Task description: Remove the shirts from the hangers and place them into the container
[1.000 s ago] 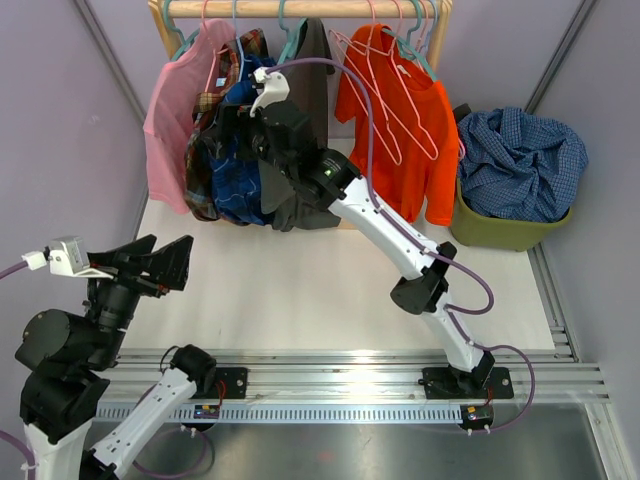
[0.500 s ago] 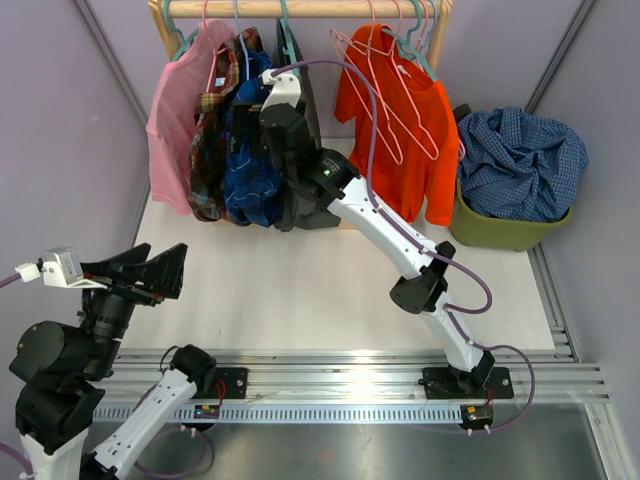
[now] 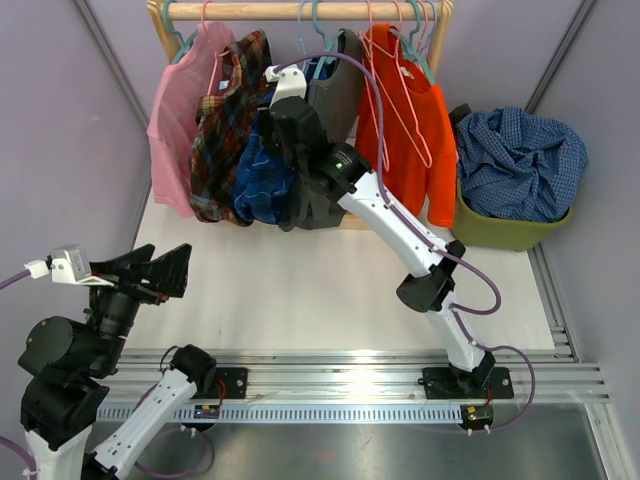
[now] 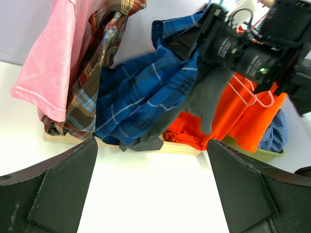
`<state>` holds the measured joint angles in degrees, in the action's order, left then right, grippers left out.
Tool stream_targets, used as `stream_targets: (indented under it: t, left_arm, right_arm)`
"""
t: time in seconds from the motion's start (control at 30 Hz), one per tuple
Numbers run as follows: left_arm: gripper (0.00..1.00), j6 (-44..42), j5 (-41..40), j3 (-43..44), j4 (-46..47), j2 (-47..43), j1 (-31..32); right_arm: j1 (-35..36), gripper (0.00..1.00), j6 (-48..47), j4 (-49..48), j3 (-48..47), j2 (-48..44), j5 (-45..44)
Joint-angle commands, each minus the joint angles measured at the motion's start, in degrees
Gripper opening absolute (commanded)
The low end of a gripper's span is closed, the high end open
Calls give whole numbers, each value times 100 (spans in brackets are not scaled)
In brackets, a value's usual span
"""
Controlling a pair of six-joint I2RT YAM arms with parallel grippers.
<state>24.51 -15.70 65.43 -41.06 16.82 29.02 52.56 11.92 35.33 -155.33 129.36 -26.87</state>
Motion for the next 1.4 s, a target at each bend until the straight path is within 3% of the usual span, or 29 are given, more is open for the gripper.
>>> stream_targets:
  t: [0.0, 0.03, 0.43, 0.57, 0.8, 1.13, 1.37]
  left_arm:
    - [99, 54, -12, -65, 238, -12, -10]
    - [99, 62, -3, -74, 256, 23, -10]
    - [99, 124, 50, -188, 327, 102, -10]
    - [99, 150, 85, -223, 379, 111, -10]
    - [99, 177, 190, -285, 537, 216, -10]
    - [99, 221, 261, -338, 704, 340, -10]
    - [99, 221, 261, -312, 740, 357, -10]
  right_arm:
    - [-35, 6, -287, 0, 2, -578, 24]
    - [-35, 0, -383, -17, 11, -596, 59]
    - [-35, 0, -1850, 193, 169, -912, 648]
    - [-44, 0, -2395, 212, 1105, -1517, 894]
    - [-44, 0, -3362, -1298, 2858, -3055, 1553]
    - [-123, 0, -3408, -1477, 3026, -3725, 3003]
    - [-167, 0, -2635, -531, 2719, -4111, 4189]
